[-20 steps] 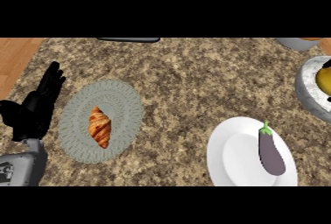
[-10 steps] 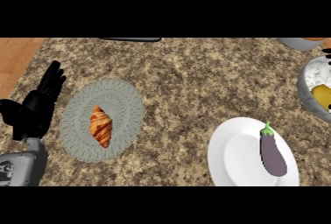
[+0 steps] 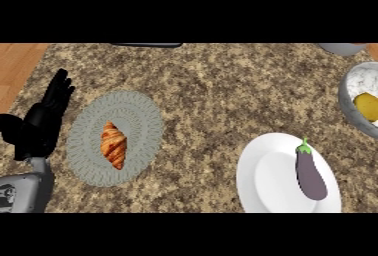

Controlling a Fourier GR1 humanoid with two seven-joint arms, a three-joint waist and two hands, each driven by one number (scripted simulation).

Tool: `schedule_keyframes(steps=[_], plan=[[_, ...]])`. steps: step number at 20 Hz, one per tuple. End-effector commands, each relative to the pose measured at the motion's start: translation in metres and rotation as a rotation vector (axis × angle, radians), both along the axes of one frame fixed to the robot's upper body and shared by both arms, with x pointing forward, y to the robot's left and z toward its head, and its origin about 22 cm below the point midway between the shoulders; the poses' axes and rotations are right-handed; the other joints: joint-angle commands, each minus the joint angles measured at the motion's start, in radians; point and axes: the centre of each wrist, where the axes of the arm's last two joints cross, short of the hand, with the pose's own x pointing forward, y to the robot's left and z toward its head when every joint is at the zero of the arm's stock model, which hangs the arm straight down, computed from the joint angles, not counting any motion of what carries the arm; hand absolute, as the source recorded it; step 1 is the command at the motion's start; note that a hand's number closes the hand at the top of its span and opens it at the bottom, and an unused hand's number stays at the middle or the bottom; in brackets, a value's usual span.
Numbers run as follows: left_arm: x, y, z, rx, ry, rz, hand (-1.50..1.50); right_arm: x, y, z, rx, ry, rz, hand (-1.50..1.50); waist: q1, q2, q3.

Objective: Pick the lemon from the plate and place it in the bowl

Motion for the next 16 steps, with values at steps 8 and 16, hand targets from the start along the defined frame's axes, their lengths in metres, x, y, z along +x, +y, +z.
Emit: schedule_keyframes(steps=[8, 16], plan=[[-0.003, 0.005, -0.003, -0.012, 0.006, 0.026, 0.0, -0.046, -0.047, 0.024, 0.194, 0.037, 0.099, -1.5, -0.017, 0.007, 0.009], [-0.006, 0.004, -0.008, -0.023, 0.01, 0.015, 0.0, -0.043, -0.046, 0.033, 0.29, 0.001, 0.142, -1.5, -0.015, 0.005, 0.012]])
